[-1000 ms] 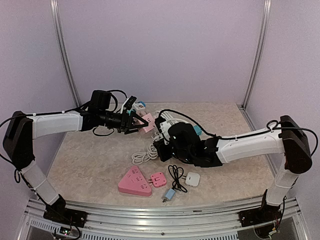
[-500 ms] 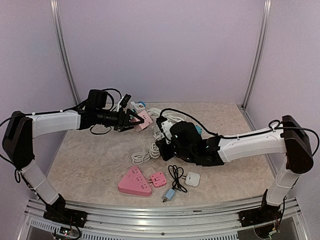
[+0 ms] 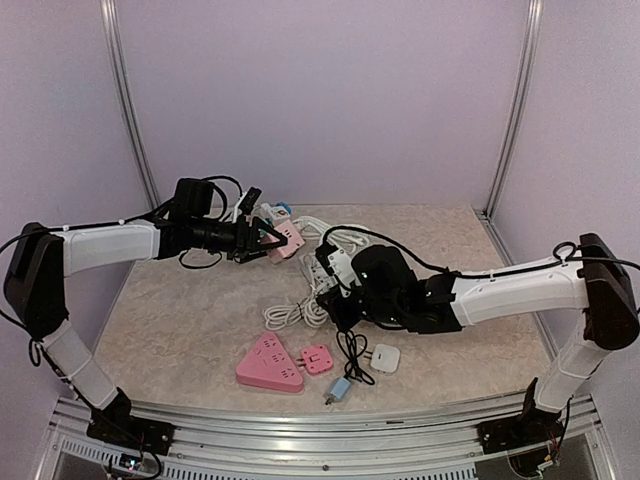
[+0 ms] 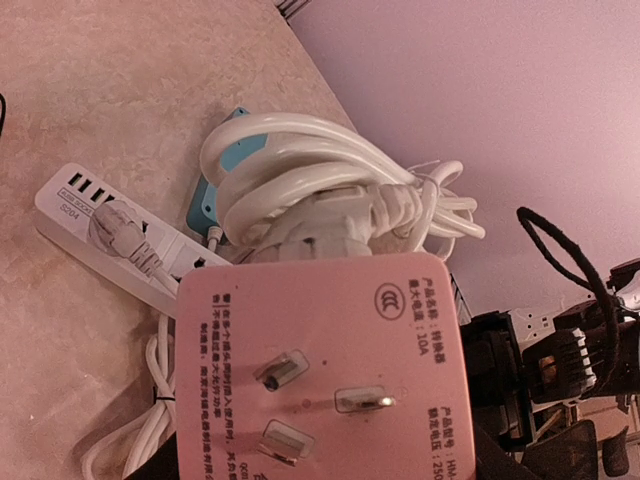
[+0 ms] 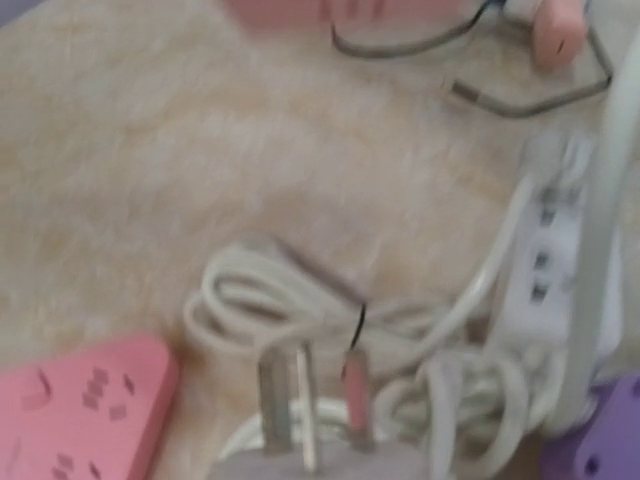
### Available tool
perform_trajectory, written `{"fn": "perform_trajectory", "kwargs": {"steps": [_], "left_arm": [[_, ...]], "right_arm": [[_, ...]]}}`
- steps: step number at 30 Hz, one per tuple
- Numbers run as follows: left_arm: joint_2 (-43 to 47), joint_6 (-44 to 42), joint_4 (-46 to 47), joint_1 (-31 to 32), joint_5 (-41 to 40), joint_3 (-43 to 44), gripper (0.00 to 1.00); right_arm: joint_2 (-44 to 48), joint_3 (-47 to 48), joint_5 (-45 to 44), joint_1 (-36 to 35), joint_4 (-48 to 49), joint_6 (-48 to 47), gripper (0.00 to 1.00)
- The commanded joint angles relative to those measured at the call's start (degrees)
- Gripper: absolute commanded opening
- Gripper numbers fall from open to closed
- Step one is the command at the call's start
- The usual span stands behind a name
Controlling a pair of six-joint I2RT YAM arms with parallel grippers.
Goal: Pull the plug off the socket
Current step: Place the plug at the center of the board.
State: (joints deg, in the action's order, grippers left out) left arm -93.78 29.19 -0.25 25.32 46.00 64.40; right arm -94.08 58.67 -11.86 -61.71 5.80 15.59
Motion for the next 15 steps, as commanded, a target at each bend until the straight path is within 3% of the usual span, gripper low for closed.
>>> {"fn": "perform_trajectory", "kwargs": {"steps": [1, 8, 15], "left_arm": [[4.3, -1.6, 4.8, -0.6, 0.6, 0.9, 0.09], [4.8, -1.9, 4.9, -0.6, 1.0, 1.0, 0.09], [4.7, -2.0, 4.7, -0.6, 1.0, 1.1, 0.09]], "right_arm": [[0.7, -3.3, 3.0, 0.0, 1.6, 3.9, 0.00], [-2.7, -4.2, 3.7, -0.1, 5.2, 7.5, 0.00], [-1.7, -4.5, -2.5, -0.1, 3.3, 8.0, 0.30]]}}
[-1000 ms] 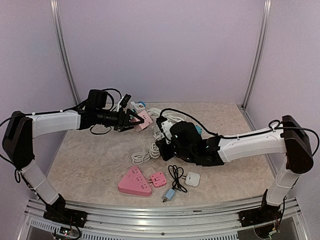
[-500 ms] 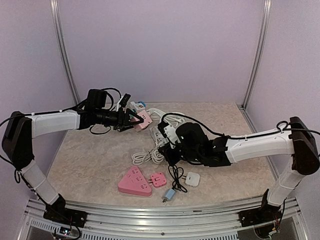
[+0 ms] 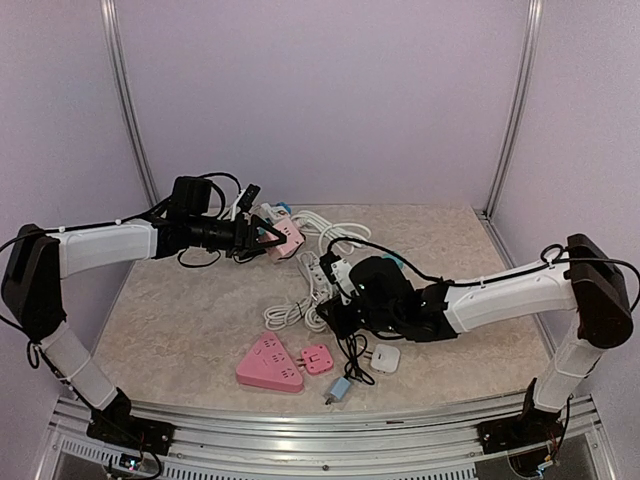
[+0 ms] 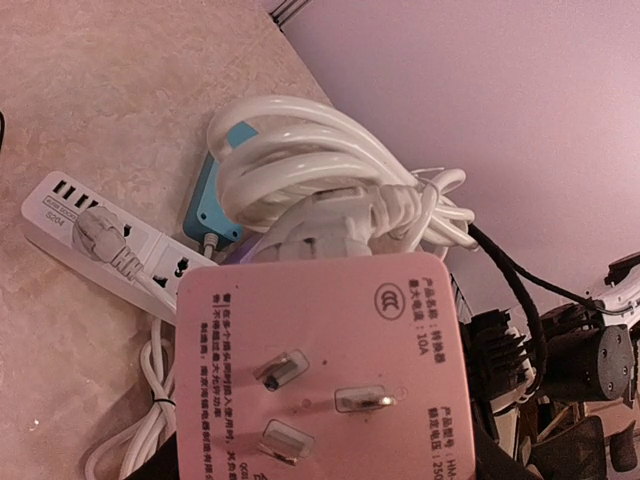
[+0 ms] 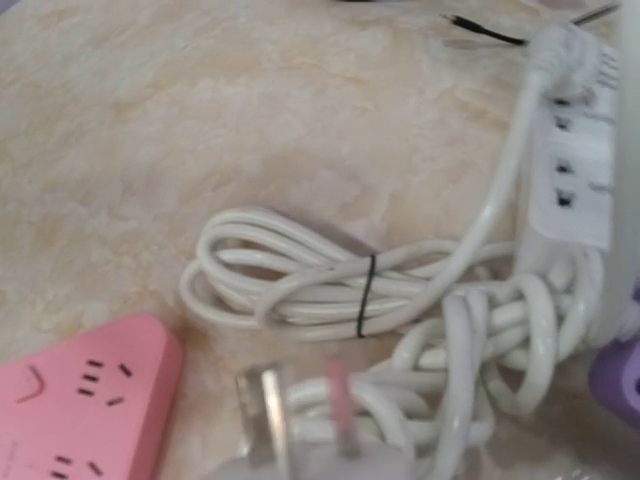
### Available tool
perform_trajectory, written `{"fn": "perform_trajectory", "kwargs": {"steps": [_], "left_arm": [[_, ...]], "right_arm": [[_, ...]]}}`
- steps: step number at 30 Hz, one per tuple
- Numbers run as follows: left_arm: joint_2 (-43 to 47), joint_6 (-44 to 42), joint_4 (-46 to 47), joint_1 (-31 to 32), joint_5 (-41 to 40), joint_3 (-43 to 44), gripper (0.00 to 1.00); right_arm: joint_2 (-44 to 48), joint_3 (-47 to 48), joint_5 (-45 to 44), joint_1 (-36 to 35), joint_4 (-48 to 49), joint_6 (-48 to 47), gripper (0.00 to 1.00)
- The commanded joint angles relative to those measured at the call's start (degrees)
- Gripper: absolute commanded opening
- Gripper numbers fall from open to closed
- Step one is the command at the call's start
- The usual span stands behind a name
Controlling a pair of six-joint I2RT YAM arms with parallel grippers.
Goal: Pull the plug off the socket
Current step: Place the plug at the center of the board.
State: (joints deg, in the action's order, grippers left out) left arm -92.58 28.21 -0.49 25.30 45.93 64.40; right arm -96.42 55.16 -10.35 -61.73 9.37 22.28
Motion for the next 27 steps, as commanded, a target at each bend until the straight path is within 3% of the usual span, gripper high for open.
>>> {"fn": "perform_trajectory", "kwargs": {"steps": [1, 6, 11, 23, 27], "left_arm": [[3.5, -1.0, 5.0, -0.6, 1.1, 1.1, 0.09], [3.2, -1.1, 4.9, -0.7, 1.0, 1.1, 0.09], [3.2, -1.3, 4.7, -0.6, 0.4, 0.9, 0.09], [2.5, -2.3, 3.1, -0.9, -0.9, 1.4, 0.09], [3.1, -7.0, -0.9, 0.1, -1.2, 3.9, 0.09]], "right_arm": [[1.3, -1.2, -4.5, 0.0, -0.5, 1.1, 0.34], [4.1, -1.8, -6.3, -0.1, -1.7, -0.2, 0.55], [6.8, -2.6, -6.8, -0.1, -2.8, -1.1, 0.68], [18.3, -5.3, -6.3, 0.0, -4.9, -2.9, 0.73], [23.7, -4.3, -3.8, 1.7, -5.1, -3.2, 0.74]]}}
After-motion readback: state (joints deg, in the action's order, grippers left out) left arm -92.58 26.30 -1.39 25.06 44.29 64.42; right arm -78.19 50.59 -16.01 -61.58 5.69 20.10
